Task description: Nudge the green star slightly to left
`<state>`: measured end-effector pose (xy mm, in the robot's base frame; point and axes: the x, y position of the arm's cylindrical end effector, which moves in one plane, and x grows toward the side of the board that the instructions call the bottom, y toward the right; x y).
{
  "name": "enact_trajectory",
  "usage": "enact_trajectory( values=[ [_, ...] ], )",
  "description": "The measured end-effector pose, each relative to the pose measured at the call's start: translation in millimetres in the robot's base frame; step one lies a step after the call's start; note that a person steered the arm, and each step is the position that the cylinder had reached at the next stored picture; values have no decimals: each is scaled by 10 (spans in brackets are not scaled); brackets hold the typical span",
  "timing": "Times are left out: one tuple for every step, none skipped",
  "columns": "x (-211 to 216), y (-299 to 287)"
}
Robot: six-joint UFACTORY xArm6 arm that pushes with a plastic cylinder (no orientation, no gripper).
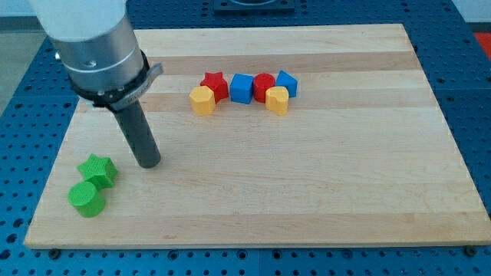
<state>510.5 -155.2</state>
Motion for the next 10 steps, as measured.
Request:
enact_trajectory(
  values=[
    [196,10],
    [359,9],
    [410,-32],
    [410,-86],
    [410,-122],
    [410,-179],
    [410,-257],
    [408,-338],
    [368,-389],
    [300,-406]
  ],
)
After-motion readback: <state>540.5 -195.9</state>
